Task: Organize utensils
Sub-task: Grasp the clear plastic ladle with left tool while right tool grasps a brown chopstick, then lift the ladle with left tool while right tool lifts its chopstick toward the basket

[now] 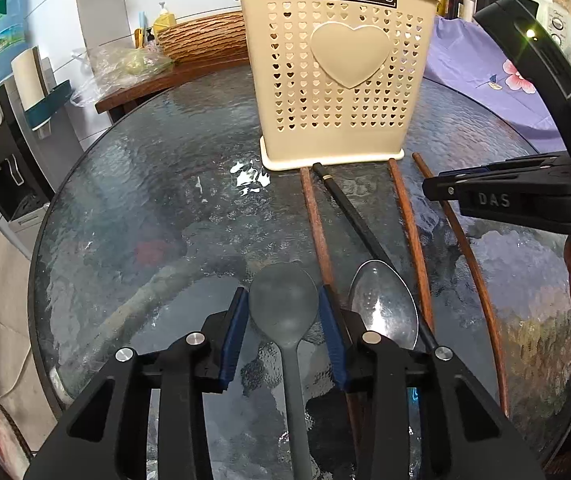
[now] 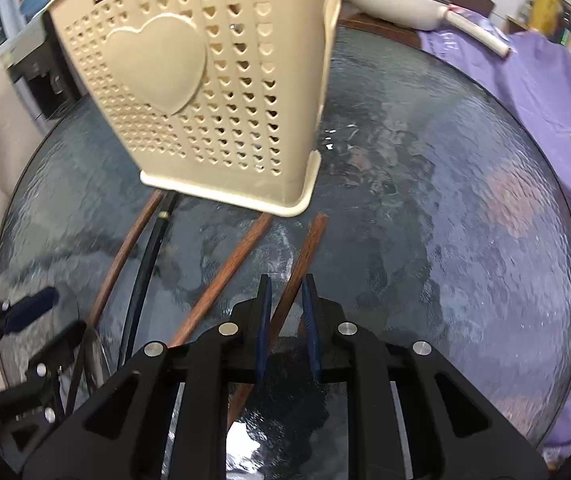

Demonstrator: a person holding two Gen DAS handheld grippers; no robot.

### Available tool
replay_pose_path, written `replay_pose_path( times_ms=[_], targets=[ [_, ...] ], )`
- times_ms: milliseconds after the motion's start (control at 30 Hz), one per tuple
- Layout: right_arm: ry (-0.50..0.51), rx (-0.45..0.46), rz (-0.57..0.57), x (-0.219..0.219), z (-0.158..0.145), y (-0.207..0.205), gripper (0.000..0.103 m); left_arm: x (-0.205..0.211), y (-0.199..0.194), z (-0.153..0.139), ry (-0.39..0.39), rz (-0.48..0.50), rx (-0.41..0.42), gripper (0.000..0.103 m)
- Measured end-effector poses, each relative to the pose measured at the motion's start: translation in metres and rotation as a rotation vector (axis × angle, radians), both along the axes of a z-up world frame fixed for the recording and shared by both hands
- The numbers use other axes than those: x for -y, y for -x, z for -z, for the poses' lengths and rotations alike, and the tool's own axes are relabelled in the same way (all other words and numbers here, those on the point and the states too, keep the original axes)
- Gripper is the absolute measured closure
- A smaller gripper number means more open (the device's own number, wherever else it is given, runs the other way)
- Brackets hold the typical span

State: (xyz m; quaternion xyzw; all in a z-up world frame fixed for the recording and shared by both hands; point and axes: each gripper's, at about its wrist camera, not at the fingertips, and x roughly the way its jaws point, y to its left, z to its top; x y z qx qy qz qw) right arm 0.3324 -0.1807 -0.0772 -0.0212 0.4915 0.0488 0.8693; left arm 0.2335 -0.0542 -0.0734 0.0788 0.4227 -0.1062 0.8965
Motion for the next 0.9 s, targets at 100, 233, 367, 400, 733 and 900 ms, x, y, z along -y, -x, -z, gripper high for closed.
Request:
replay_pose_path(
  times_ms=[100,233,367,400,733,900],
  targets=[
    [-0.003,0.007,0.016,0.001,0.001,-0.001,0.087,0.000,0.001,0.000,0.004,-0.001,-0.001,0.068],
    [-0.016,0.024,0.023,0.003,0.002,0.001,0.091,-0.002,0.002,0.000,0.015,0.001,-0.005,0.068],
    [-0.040,0.033,0.025,0.011,0.003,0.003,0.094,-0.003,0.001,-0.001,0.019,0.006,-0.004,0.068],
    [-0.050,0.034,0.027,0.012,0.003,0.003,0.094,-0.003,0.001,-0.002,0.021,0.006,-0.002,0.068],
    [-0.141,0.072,0.049,0.030,0.000,0.005,0.095,-0.010,0.000,-0.016,0.059,0.011,0.035,0.068],
    [-0.195,0.128,0.051,0.039,-0.014,0.013,0.095,-0.018,0.004,-0.035,0.106,0.000,0.099,0.068]
  ],
)
